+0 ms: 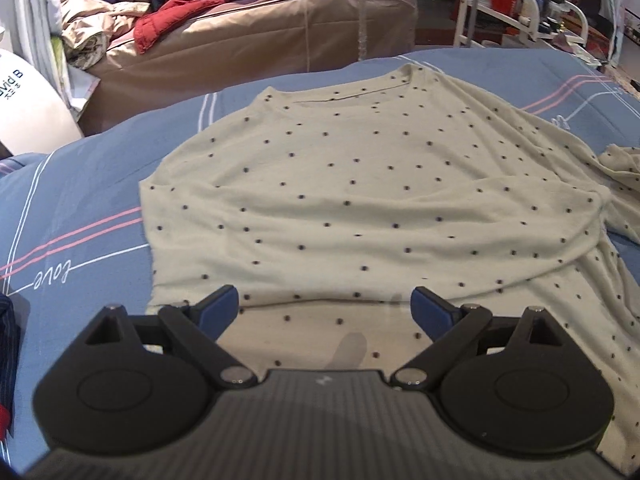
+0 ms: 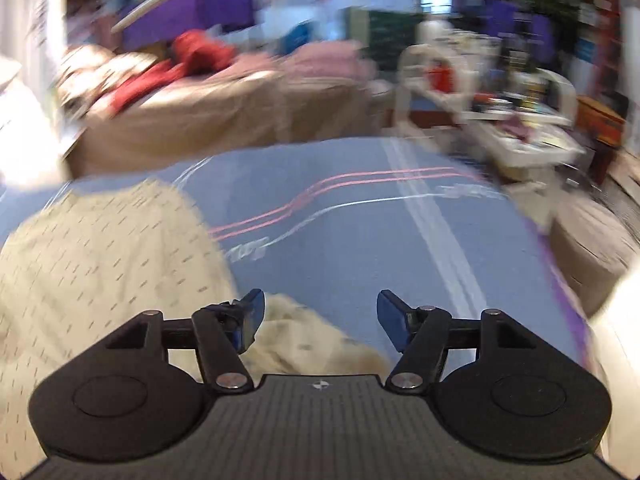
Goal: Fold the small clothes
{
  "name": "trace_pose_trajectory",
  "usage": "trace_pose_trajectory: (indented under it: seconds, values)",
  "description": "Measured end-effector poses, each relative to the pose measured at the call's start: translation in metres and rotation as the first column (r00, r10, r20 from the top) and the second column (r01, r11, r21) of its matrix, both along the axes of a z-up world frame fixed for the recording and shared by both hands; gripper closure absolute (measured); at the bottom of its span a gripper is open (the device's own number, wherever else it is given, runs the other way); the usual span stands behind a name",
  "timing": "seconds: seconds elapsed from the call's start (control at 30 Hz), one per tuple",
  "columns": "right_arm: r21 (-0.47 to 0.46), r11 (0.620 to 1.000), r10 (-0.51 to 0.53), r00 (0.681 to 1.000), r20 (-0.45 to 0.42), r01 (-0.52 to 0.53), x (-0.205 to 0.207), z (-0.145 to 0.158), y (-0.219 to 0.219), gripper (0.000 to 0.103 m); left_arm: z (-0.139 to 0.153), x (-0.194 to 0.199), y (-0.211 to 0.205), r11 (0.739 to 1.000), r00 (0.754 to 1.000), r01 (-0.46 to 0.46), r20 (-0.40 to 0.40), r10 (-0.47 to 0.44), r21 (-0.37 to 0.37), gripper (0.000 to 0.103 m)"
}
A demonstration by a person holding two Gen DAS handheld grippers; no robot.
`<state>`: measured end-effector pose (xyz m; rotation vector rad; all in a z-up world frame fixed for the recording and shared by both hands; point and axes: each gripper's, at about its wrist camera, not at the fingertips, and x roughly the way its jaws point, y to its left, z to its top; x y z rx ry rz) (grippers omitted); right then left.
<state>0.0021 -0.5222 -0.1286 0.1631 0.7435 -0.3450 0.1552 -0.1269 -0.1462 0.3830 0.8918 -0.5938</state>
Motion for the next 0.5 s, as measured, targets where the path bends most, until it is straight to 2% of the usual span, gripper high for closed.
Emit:
trace_pose_trajectory:
  seconds: [0.03, 0.1, 0.13, 0.17, 0.2, 0.23, 0.27, 0.37, 0.43, 0.5]
  values:
    - [-0.028, 0.999, 0.043, 0.998, -0.035, -0.044, 0.013, -0.006, 0.005, 0.003, 0.002, -0.006, -0.004, 1.000, 1.000, 0.012, -0.001, -0.012, -0.002, 0.008]
    - [-0.088, 0.993, 0.060, 0.982, -0.177, -0.076, 0.042, -0.023, 0.007, 0.004, 0.006, -0.018, -0.011, 0.999, 0.999, 0.039, -0.005, -0.039, 0.005, 0.008]
    - [-0.127, 0.987, 0.065, 0.975, -0.214, -0.094, 0.050, -0.028, 0.009, 0.008, 0.007, -0.022, -0.011, 0.999, 0.999, 0.046, -0.005, -0.046, 0.010, 0.007]
    - [-0.163, 0.980, 0.077, 0.973, -0.218, -0.114, 0.051, -0.027, 0.014, 0.029, 0.007, -0.027, -0.012, 0.998, 0.999, 0.054, -0.006, -0.054, 0.014, 0.006]
    - [-0.152, 0.979, 0.097, 0.967, -0.235, -0.135, 0.052, -0.024, 0.015, 0.087, 0.008, -0.032, -0.012, 0.998, 0.998, 0.061, -0.008, -0.061, 0.016, 0.005]
    - [-0.103, 0.984, 0.117, 0.964, -0.237, -0.145, 0.050, -0.020, 0.012, 0.103, 0.008, -0.035, -0.011, 0.998, 0.998, 0.060, -0.008, -0.060, 0.018, 0.005]
    - [-0.049, 0.991, 0.110, 0.968, -0.225, -0.124, 0.045, -0.017, 0.006, 0.103, 0.007, -0.038, -0.010, 0.998, 0.998, 0.056, -0.011, -0.056, 0.022, 0.004]
    - [0.004, 0.997, -0.075, 0.992, -0.098, 0.076, 0.002, 0.004, -0.022, 0.103, 0.002, -0.042, -0.006, 0.998, 0.998, 0.051, -0.038, -0.050, 0.022, 0.004]
    - [0.075, 0.969, -0.234, 0.972, -0.011, 0.234, -0.039, 0.021, -0.051, 0.103, 0.000, -0.043, -0.006, 0.999, 0.998, 0.049, -0.051, -0.048, 0.023, 0.004]
    - [0.056, 0.931, -0.362, 0.932, 0.033, 0.360, -0.079, 0.041, -0.072, 0.103, -0.001, -0.044, -0.007, 0.999, 0.997, 0.048, -0.055, -0.046, 0.024, 0.004]
